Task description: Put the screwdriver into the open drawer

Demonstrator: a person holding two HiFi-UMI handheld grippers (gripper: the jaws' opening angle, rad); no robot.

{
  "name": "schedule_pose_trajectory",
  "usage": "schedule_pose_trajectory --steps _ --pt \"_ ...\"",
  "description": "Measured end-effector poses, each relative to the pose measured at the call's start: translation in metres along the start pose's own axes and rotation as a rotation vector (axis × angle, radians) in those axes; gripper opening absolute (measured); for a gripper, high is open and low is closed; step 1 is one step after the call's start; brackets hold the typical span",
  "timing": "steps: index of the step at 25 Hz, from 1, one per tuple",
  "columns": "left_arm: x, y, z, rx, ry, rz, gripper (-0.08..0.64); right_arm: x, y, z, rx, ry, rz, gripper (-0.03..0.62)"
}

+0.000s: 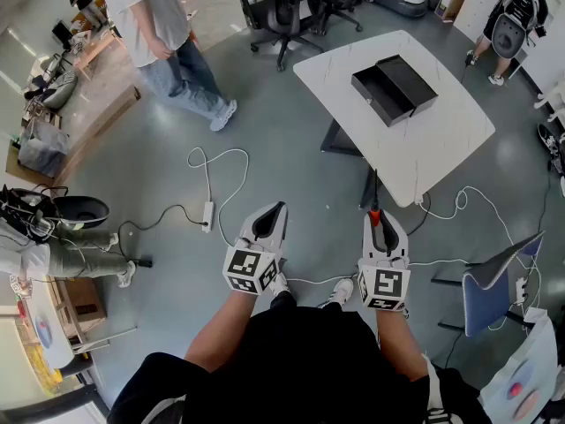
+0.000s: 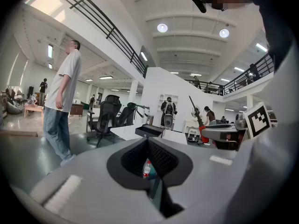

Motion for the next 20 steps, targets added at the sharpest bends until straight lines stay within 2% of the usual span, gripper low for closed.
schedule_pose_trajectory --steps 10,15,20 --pt "-0.019 -0.003 -0.007 -0.007 0.040 0.018 0.008 -0.023 -0.007 0.008 0.005 0.031 0.015 0.095" --pt "-0.025 0.005 -0.011 -0.033 0.112 0.036 0.008 -0.036 -0.007 0.012 0.005 0.070 0.098 0.097" --pt "-0.043 0.009 -0.011 -0.055 0.165 0.049 0.008 -0.050 -0.007 0.018 -0.012 0.115 0.120 0.097"
Point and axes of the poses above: the fingertips, and each gripper's own axes: z forward along the fingers, x to its right, y out of its underside, the point moved 2 cm from there along -z, backward along the fingers, and after that the axes turned 1 degree about -z, right-handed, at the moved point
